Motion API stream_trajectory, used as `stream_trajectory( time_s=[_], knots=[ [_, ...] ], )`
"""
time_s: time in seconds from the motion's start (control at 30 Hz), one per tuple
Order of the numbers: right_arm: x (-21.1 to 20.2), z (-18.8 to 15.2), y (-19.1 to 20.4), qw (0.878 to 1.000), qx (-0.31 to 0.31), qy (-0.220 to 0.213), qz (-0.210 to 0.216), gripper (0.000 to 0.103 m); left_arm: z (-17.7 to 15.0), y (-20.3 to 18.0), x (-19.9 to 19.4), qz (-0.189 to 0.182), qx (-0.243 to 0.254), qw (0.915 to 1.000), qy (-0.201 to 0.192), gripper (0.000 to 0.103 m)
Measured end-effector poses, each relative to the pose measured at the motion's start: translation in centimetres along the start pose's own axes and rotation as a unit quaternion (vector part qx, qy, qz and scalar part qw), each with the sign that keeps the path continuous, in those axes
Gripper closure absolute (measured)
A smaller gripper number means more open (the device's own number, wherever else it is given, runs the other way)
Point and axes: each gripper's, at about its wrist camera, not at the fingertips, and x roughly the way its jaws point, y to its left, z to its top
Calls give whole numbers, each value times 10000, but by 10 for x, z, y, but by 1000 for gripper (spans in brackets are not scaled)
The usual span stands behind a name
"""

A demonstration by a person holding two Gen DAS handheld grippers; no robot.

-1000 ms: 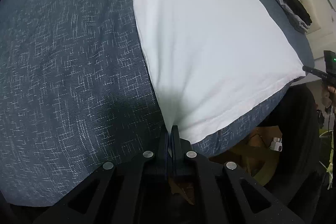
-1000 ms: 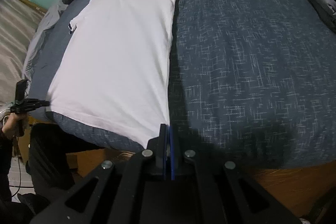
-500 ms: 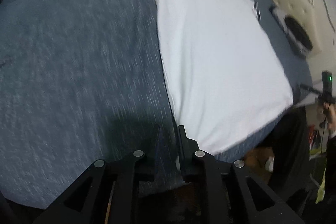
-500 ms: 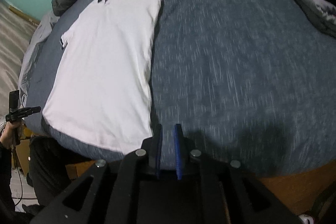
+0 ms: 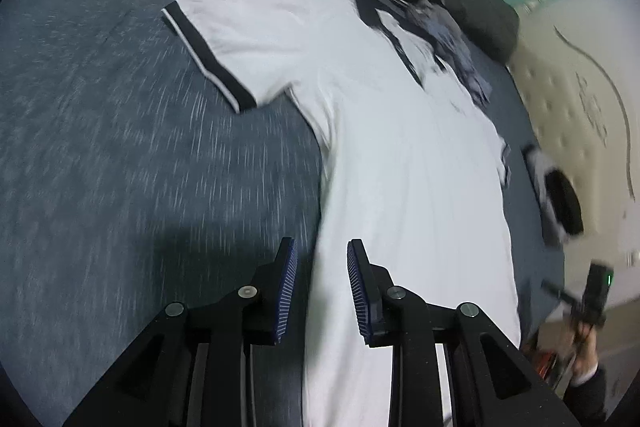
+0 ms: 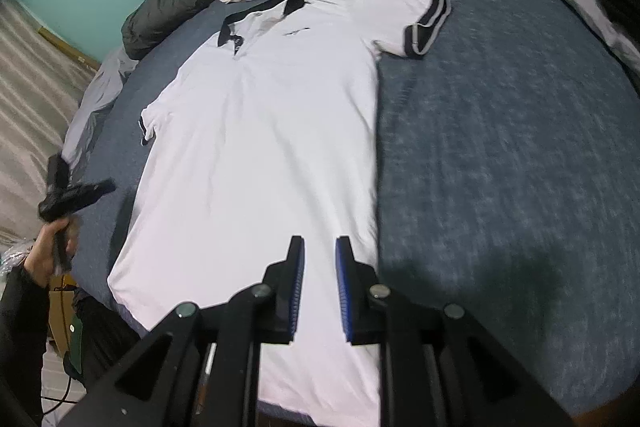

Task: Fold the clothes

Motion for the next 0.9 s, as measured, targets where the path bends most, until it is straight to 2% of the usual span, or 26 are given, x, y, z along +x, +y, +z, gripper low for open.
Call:
stream_trajectory(
  time_s=[0.17,0.4,0.5,0.53,0.57,0.6,0.9],
  knots=[
    [17,15,-5,10000,6,58,-33,88,42,13,46,10,-432,9988,-232,75],
    [30,31,-20,9999,68,115,-67,88,74,21,83,-31,-600,9975,-372,75],
    [34,36,-24,9999,83,141,-51,88,81,20,90,-20,-510,9979,-388,76],
    [36,37,-24,9998,85,159,-38,88,83,19,91,-17,-484,9980,-396,81],
    [38,38,-24,9998,78,180,-24,88,85,20,92,-16,-468,9980,-414,94],
    [39,38,-23,9998,64,200,-19,88,87,21,93,-14,-451,9980,-431,96],
    [45,36,-11,9996,-99,274,6,88,106,30,79,92,-451,9968,-654,98]
  ],
)
